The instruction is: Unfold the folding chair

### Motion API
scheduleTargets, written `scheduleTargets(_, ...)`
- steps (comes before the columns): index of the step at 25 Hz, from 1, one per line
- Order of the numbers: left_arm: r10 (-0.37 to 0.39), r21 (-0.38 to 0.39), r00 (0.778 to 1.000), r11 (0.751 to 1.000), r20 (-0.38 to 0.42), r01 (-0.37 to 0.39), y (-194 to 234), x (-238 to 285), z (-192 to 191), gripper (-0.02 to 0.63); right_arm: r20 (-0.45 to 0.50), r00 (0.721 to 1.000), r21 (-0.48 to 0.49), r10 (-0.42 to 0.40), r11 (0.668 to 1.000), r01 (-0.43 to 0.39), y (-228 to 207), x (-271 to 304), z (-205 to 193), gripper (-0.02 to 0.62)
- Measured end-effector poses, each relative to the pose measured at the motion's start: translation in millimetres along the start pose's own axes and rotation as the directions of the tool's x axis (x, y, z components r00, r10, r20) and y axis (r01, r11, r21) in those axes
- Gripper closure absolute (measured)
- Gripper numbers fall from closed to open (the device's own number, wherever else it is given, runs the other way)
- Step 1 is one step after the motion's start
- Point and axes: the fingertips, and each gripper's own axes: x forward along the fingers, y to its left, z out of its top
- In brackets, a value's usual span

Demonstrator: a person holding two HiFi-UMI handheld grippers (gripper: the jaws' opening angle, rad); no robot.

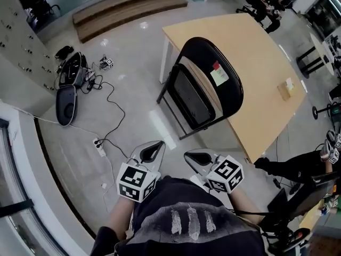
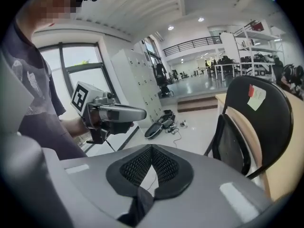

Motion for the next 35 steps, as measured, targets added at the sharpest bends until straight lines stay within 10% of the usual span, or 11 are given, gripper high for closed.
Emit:
scheduleTargets(8,-0.092,0.051,0.994,0.994,-0.057,0.095,26,37,21,0.606,-0.010,0.982,-0.061,-0.188,0.980,0.187,-71,0,38,0.594)
scheduleTargets(17,0.063,0.017,0.990,0.998,-0.126,-0.061,31,112,41,0.604,0.070,0.977,-0.157,-0.201,0.965,0.210,-177,-33,84,0.594)
scheduleTargets(23,0.051,-0.042,0.981,0.997,-0.185,-0.060,22,203,37,0.604,0.223,0.908,-0.092,-0.354,0.920,0.382,-265,-84,148,0.592)
scheduleTargets(27,0.099,-0.082,0.959,0.989,-0.266,-0.125,39,273,14,0.594,0.214,0.904,-0.083,-0.369,0.916,0.393,-306,-94,176,0.366)
scheduleTargets(30,0.071,-0.197,0.938,0.970,-0.341,-0.145,50,317,5,0.293,0.148,0.915,-0.113,-0.376,0.913,0.393,-329,-82,192,0.315)
scheduleTargets(35,0.081,-0.259,0.903,0.944,-0.422,-0.206,59,371,-9,0.205,-0.070,0.922,-0.180,-0.381,0.914,0.364,-354,-37,177,0.296)
